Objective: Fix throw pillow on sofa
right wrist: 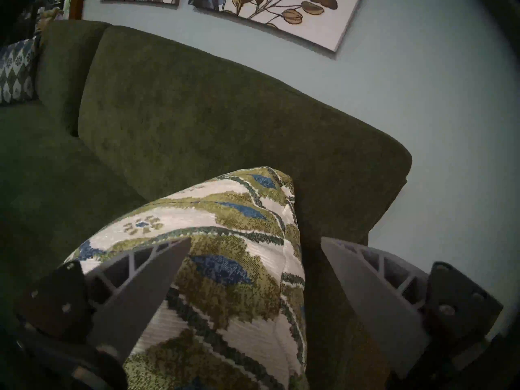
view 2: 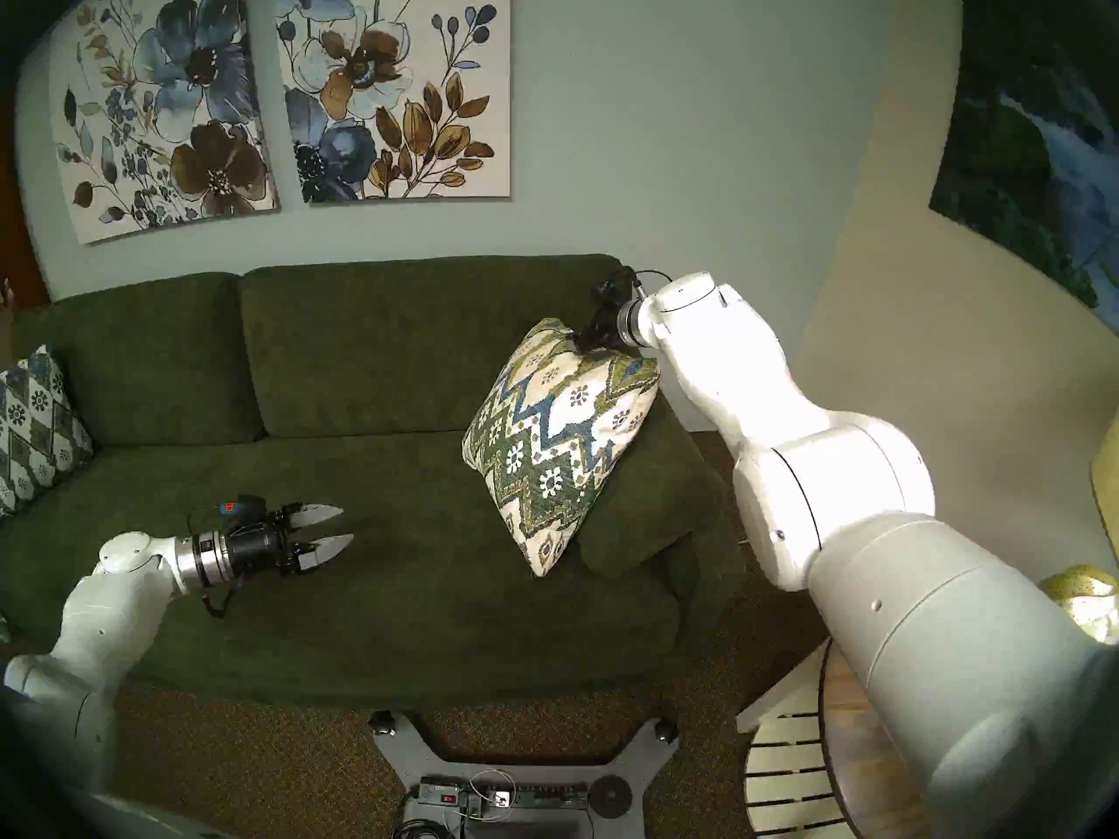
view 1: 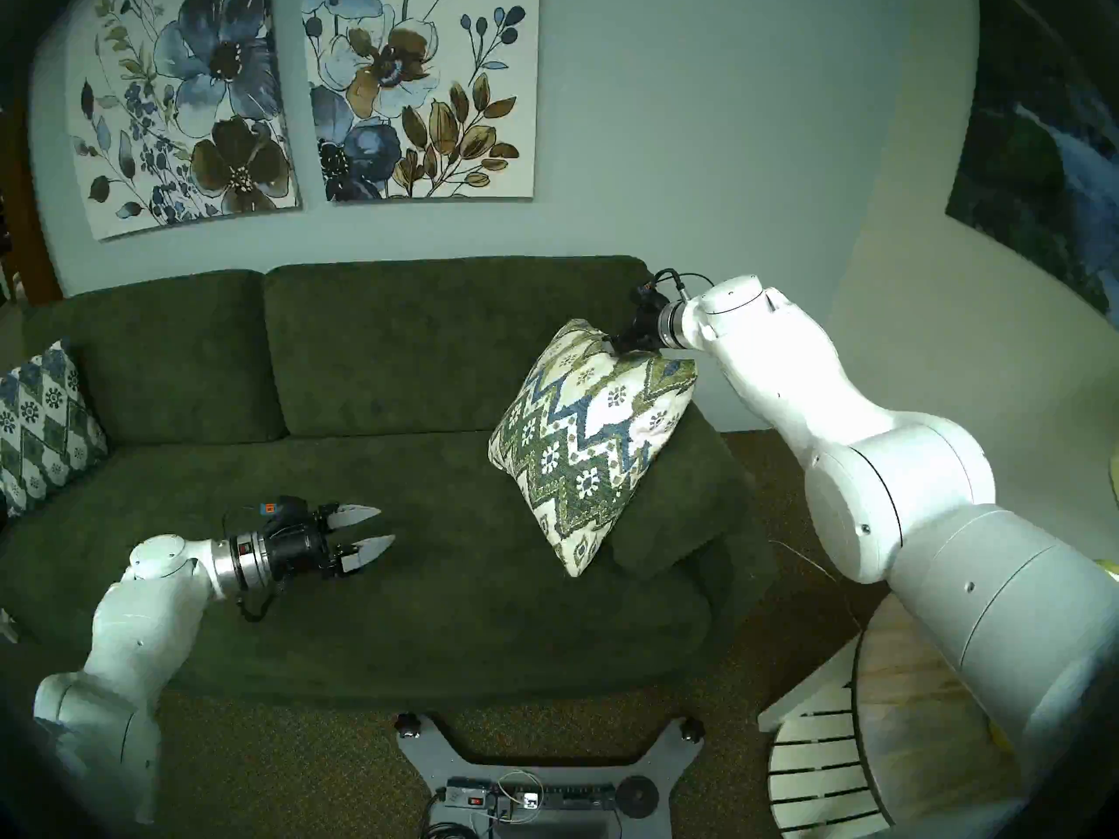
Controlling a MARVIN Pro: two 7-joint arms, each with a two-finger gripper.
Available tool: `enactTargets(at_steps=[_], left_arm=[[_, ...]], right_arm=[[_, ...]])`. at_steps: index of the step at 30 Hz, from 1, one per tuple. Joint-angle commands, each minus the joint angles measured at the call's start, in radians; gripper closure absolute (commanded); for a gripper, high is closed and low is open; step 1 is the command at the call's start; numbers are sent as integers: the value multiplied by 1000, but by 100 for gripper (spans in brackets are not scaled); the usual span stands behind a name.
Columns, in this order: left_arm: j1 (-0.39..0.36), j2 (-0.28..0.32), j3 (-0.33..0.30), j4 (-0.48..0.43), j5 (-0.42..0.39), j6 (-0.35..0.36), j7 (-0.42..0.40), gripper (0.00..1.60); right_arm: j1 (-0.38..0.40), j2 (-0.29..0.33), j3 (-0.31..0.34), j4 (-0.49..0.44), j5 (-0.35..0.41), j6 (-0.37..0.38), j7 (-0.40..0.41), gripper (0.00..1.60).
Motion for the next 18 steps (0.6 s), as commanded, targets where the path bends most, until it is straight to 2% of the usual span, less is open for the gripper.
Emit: enactTargets(at_steps=[1, 10, 18], left_arm=[[-5, -1, -2, -4, -2, 0, 0, 0], [-5, -1, -2, -4, -2, 0, 0, 0], [-5, -1, -2, -4, -2, 0, 0, 0]], right_arm=[[-13, 37, 7, -90, -2, -51, -2, 0], [-50, 89, 26, -190, -10, -96, -3, 0], [-93, 110, 40, -285, -11, -131, -2, 0]])
